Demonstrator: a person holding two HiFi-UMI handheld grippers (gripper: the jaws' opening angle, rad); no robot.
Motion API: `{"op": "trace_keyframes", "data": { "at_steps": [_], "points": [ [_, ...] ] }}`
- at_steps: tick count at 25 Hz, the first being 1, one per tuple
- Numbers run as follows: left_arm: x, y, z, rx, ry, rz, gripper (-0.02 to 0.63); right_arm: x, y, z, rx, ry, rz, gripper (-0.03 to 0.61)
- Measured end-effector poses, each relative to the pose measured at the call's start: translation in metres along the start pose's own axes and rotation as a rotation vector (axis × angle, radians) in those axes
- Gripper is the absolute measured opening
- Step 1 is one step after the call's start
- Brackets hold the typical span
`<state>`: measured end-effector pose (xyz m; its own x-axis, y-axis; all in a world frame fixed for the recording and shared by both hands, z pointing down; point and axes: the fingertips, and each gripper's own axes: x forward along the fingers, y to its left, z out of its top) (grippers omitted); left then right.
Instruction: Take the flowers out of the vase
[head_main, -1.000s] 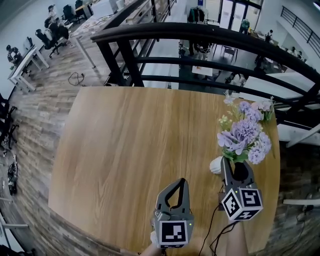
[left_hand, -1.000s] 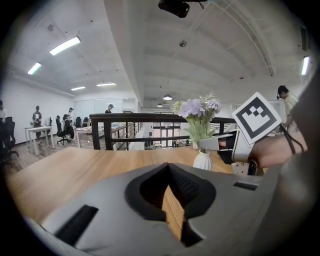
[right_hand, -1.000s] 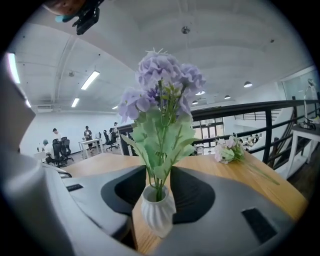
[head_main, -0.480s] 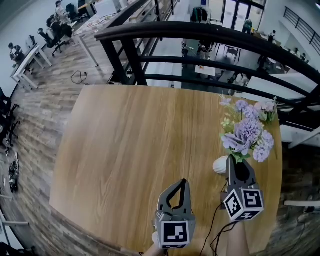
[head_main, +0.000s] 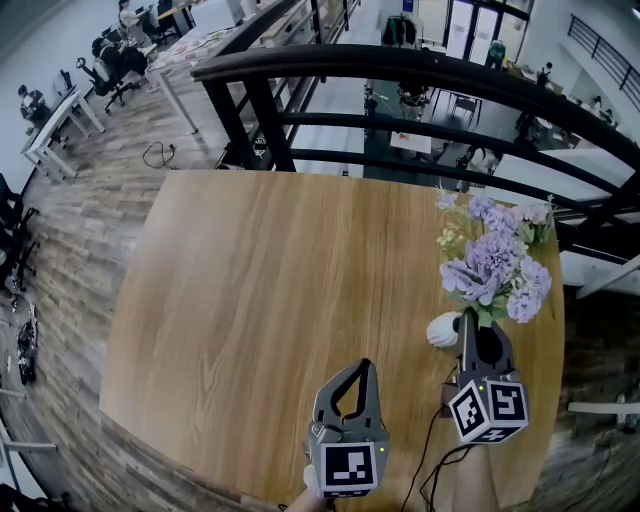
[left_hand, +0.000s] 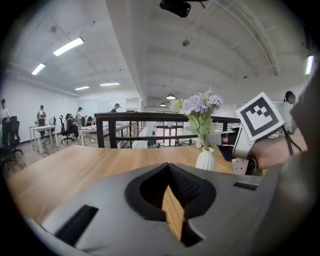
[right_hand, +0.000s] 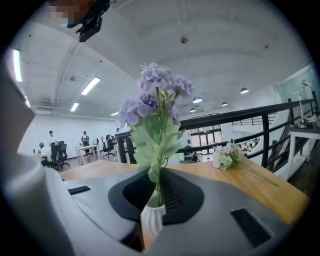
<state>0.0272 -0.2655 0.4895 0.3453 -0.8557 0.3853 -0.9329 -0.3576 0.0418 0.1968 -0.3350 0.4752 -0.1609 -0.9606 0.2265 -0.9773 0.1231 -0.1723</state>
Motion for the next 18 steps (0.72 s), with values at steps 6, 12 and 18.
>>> {"op": "trace_keyframes", "data": {
  "at_steps": [6, 12, 18],
  "points": [
    [-0.001, 0.000, 0.000, 0.006, 0.003, -0.006, 0.028, -0.004, -0.001, 0.009, 0.014, -0.035, -0.011, 0.041],
    [-0.004, 0.001, 0.002, 0.008, -0.010, -0.013, 0.028, -0.010, 0.003, 0.022, 0.019, -0.059, -0.027, 0.040],
    [-0.013, -0.006, 0.013, 0.015, -0.042, -0.012, 0.028, -0.022, 0.004, 0.045, 0.023, -0.079, -0.031, 0.040]
  ]
}}
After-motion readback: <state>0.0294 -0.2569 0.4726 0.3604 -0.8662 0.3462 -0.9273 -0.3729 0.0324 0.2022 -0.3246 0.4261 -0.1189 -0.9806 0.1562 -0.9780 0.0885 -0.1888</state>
